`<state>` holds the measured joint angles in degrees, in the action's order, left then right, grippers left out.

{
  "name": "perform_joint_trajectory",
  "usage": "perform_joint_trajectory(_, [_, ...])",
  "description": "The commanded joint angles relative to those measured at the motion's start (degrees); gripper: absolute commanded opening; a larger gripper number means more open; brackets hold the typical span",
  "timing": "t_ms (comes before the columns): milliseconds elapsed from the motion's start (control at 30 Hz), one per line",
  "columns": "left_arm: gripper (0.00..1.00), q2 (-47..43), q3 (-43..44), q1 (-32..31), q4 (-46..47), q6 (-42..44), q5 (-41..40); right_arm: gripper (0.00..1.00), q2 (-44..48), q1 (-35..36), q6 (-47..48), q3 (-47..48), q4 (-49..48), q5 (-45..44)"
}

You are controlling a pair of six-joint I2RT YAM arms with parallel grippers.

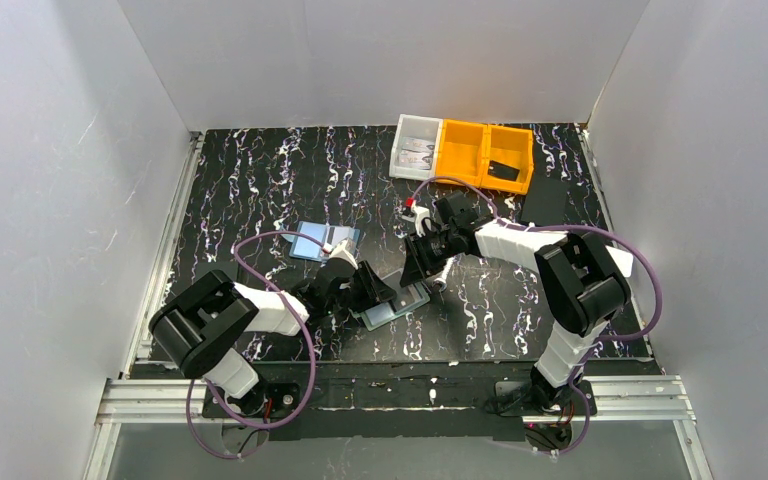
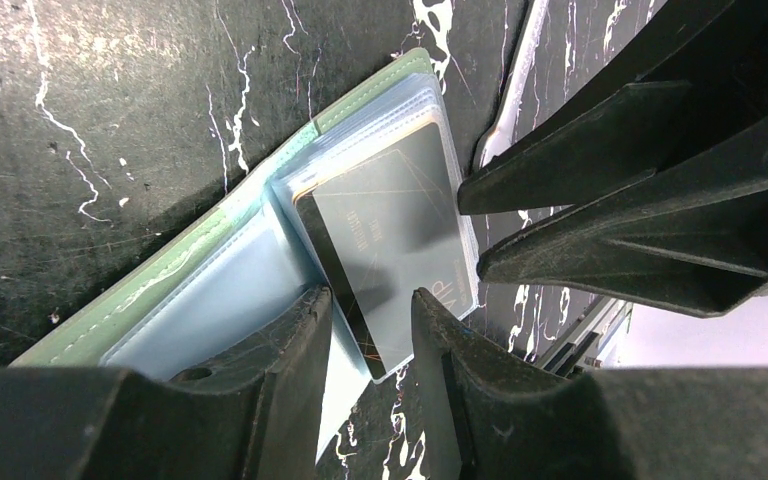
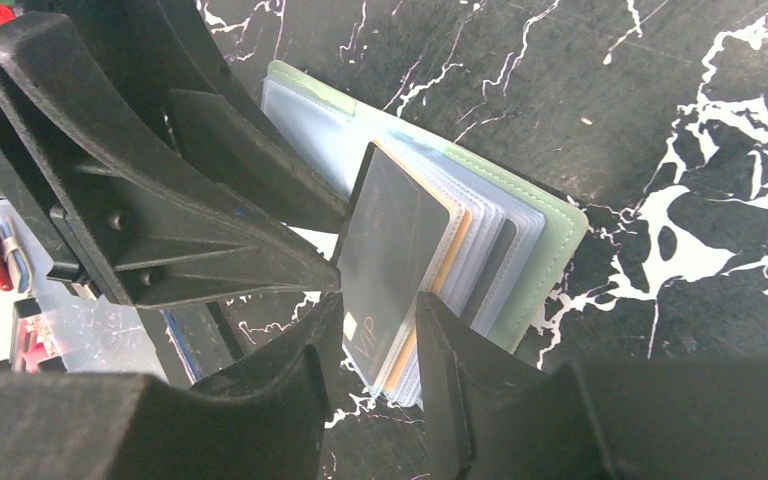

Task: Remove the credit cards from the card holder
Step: Remove the credit card from the card holder.

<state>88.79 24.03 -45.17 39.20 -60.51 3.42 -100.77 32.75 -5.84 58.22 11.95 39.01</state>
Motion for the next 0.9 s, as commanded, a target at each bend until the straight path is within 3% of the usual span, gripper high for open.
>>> perform_joint_trajectory(0, [0.34, 1.0, -0.5, 0.0, -0.7, 0.4, 0.2, 0.42, -1.0, 0.4, -3.0, -0.1, -2.0, 4.8])
perform_joint_trajectory(233, [0.34, 1.3, -0.7, 0.0, -0.3, 0.2, 0.2, 0.45, -1.3, 0.4, -3.2, -0.2, -1.7, 0.7])
perform_joint_trajectory(400, [0.33, 2.3, -0.7, 0.0, 0.2, -0.1, 0.3, 0.46, -2.1, 0.4, -4.5, -0.4, -2.6, 3.9])
perform_joint_trajectory(633, [0.22, 2.9, -2.0, 0.5, 0.9, -1.1, -0.5, 0.45, -3.0, 0.4, -7.4, -1.2, -5.7, 9.9])
perform_joint_trajectory(867, [0.05, 3.4, -2.8, 0.9, 1.4, -1.1, -0.3, 0.46, -2.8, 0.0, -6.7, -0.8, -4.6, 7.0])
